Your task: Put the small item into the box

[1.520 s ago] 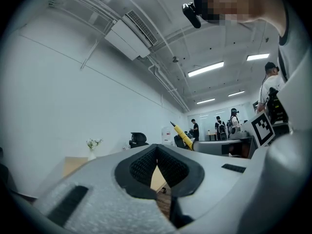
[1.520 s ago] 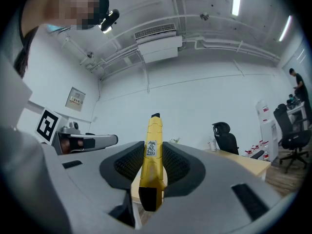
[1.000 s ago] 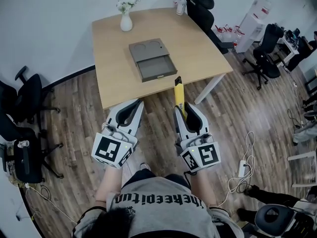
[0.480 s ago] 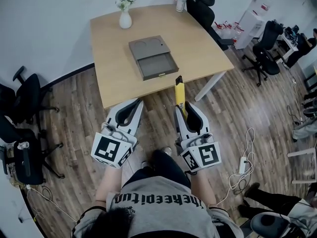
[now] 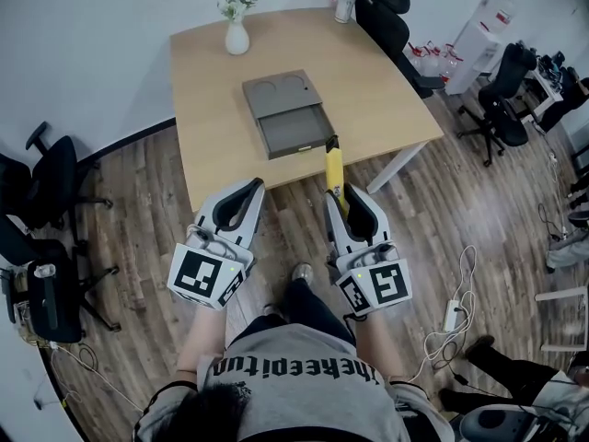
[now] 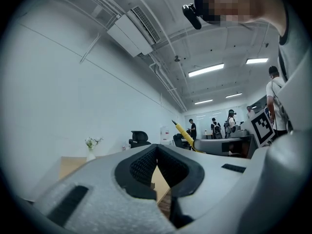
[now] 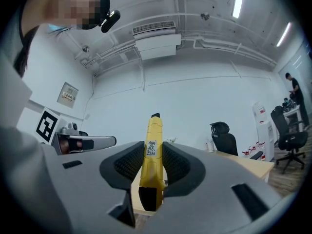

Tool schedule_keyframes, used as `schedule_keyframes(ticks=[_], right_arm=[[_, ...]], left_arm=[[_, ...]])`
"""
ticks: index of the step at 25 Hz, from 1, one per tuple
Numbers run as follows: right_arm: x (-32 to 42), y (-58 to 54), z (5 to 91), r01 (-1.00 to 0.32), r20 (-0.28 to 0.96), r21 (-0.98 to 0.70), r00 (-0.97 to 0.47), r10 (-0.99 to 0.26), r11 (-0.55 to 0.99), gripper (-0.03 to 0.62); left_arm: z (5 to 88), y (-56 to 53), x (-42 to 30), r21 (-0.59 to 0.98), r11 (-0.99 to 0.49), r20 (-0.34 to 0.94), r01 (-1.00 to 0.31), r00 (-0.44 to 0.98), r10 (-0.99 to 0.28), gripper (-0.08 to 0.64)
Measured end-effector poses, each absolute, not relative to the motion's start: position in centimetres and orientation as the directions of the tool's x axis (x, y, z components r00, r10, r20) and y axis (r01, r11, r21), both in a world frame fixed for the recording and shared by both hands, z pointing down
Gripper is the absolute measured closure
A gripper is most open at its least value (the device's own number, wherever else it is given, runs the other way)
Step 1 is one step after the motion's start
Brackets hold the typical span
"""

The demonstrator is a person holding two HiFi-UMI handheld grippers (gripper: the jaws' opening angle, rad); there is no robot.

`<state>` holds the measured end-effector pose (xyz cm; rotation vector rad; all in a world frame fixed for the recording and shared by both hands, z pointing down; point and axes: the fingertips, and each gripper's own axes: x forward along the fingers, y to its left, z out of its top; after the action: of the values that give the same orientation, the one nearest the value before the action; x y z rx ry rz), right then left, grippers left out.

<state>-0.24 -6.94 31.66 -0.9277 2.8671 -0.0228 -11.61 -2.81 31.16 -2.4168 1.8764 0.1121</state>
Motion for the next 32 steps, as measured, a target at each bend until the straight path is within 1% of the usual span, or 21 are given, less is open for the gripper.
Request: schedule_keyframes(ticks=[19, 32], right_arm=[[-2.5, -18.8, 31.2, -0.524, -0.113, -0.056, -0.842, -0.527, 0.85, 0.472], [-1.7, -23.0, 32.0, -0.478, -0.126, -0.079, -0.866, -0.485, 0.875, 0.472]], left_arm=[[30.6, -13.9, -13.2, -0.021, -0.186, -0.105, -0.982, 0.188, -0.977, 0.545], [30.9, -17.3, -12.0, -0.047, -0.14, -0.092, -0.989, 0.143, -0.985, 0.545]])
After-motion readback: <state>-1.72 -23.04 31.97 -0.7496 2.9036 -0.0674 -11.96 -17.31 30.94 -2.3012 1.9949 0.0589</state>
